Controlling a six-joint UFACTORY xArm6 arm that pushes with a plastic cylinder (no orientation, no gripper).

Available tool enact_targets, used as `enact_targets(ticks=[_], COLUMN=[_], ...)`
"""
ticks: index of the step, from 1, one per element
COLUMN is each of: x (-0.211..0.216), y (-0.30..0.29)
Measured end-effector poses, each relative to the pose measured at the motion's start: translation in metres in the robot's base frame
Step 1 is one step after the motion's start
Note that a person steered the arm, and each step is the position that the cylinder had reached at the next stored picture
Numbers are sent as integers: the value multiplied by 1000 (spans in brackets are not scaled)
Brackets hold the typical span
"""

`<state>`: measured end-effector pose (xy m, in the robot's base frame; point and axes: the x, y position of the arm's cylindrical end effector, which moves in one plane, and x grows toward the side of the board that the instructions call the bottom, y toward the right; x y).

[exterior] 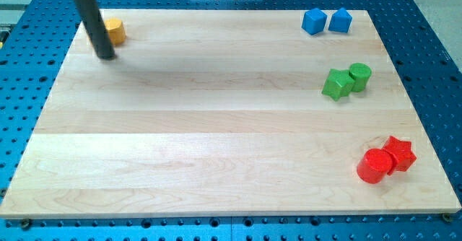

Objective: Keep yellow blocks at top left corner of the board

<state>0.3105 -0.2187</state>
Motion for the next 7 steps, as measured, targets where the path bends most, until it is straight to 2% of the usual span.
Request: enact_targets(ticks=[1,2,3,4,5,6,7], x=[-31,33,21,-2,3,-22,2], y=[6,-1,-70,-55,-44,-31,-30])
